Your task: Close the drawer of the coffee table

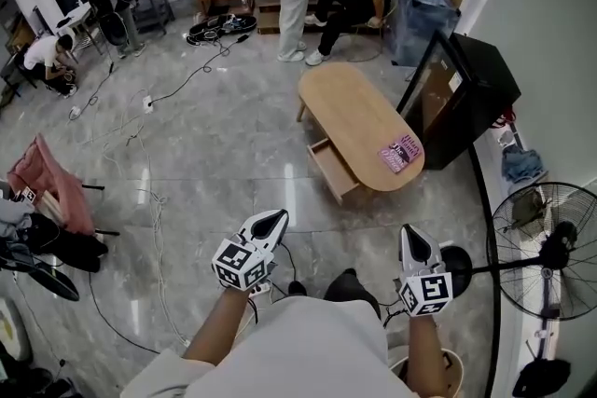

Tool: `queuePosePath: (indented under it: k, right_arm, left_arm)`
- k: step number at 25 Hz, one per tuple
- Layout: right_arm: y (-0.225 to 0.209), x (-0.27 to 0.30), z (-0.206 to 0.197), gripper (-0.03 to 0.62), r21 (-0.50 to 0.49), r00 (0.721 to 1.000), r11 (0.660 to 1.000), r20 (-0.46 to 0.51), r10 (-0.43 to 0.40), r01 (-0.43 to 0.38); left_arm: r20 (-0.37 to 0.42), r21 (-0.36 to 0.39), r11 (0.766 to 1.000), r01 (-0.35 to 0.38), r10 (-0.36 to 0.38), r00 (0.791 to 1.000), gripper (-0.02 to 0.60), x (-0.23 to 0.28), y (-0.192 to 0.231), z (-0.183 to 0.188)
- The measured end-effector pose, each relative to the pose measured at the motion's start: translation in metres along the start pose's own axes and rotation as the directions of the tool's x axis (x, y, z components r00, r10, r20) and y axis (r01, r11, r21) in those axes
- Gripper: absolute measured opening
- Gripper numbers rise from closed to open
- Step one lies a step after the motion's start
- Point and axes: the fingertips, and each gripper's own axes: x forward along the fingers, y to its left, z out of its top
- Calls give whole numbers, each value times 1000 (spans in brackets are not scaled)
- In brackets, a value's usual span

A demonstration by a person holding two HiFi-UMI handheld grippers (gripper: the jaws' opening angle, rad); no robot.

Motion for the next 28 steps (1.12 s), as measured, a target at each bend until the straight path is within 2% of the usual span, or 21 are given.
queuePosePath:
  k: [10,28]
  right_arm:
    - [-36,34,-23,11,39,999,999,-37,12,-10]
    - [-171,151,-19,11,62,992,992,-57,110,-106]
  left_arm:
    - [-46,-14,1000,-18,17,999,6,45,9,-16]
    - [-63,-20,994,-104,102,993,6,200,26,14]
